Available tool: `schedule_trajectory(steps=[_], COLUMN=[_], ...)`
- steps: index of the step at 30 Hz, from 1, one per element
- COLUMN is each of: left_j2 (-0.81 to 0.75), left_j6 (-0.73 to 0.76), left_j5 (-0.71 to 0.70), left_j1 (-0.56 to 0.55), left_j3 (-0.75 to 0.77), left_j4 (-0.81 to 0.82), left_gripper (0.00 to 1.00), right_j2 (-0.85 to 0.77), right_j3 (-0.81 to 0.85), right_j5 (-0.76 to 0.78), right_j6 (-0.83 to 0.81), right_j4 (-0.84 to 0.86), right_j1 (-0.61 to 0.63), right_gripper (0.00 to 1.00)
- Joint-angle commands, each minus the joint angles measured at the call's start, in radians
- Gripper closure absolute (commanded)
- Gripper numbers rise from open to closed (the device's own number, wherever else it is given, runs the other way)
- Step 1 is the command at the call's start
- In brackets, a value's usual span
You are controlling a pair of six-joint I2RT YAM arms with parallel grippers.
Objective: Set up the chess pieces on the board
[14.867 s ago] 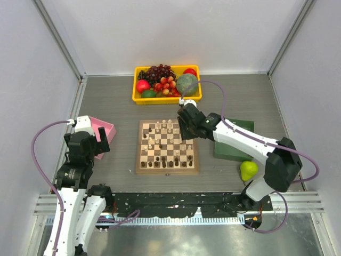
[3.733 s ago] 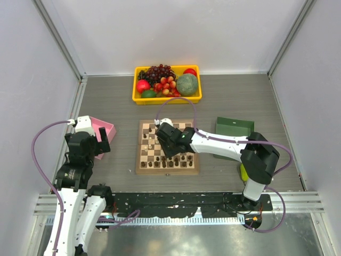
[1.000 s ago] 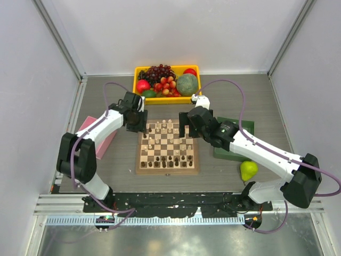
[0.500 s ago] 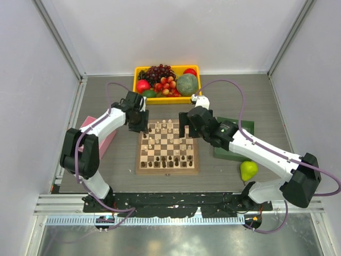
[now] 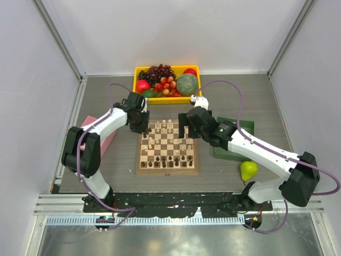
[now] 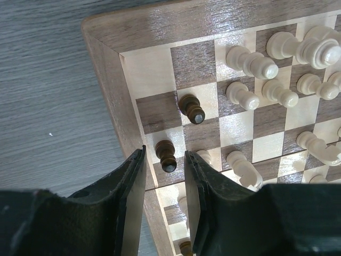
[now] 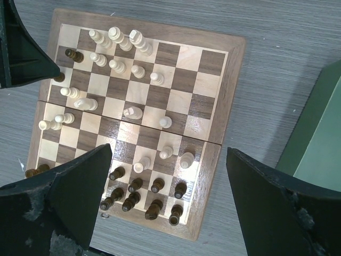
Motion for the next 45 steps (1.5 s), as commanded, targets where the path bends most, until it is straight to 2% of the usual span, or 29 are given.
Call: schedule_trajectory(steps=[1, 23, 29, 32, 38, 45], left_j2=[0.007, 0.012, 0.007, 0.001, -0.082, -0.260], left_j6=[0.006, 0.026, 0.032, 0.032, 0.026, 0.009], left_j5=[0.008, 0.012, 0.018, 0.017, -0.008, -0.019], left_j1=[-0.006, -0.011, -0.011, -0.011, -0.011, -0.027], left_j3=[0.017, 0.012, 0.010, 0.012, -0.005, -0.065], left_j4=[0.013, -0.008, -0.016, -0.019, -0.013, -0.033], left_gripper=[0.61, 0.70, 0.78, 0.89, 0.94, 0.95], right_j2=[0.006, 0.014, 0.015, 0.015, 0.012, 0.018], right_j3=[0.009, 0.013, 0.012, 0.012, 0.006, 0.010], right_j5=[-0.002, -0.005, -0.008, -0.008, -0.006, -0.008], right_j6=[0.010, 0.010, 0.013, 0.015, 0.016, 0.016], right_j4=[0.023, 0.023, 0.023, 0.023, 0.025, 0.023], right_j1=[-0.005, -0.005, -0.006, -0.006, -0.005, -0.006], right_gripper=[0.05, 0.05, 0.05, 0.05, 0.05, 0.05])
